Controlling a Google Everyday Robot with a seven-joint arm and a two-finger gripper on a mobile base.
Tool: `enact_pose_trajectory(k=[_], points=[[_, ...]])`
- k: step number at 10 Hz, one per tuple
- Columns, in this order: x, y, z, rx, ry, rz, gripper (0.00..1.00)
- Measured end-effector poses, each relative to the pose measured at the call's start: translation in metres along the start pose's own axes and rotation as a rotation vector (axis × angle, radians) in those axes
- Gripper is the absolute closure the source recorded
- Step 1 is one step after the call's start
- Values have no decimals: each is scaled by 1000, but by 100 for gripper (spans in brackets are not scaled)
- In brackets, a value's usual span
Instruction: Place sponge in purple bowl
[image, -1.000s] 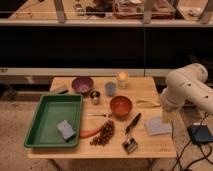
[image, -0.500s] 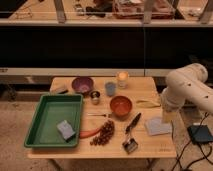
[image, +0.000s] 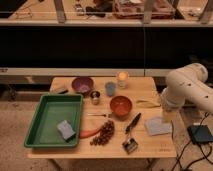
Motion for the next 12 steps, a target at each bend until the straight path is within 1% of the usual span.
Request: enact_pose_trajectory(k=[1,2,3,4,5,7,8,9,12], points=[[-3,-3,-2,17,3,-26,35],[-14,-13,-11,55,0,-99,35],[-28,-20,-18,85,-7,-165,35],[-43,-23,-24,106,-15,-221,35],[-71,-27,-32,137,-26,-303,35],[-117,-29,-46,178,-38,-411,35],[-134,-29,-51,192,-44,-444,35],[-130,-29,-50,191,-41,-439,35],[-132,-29,-50,191,-42,-442,35]])
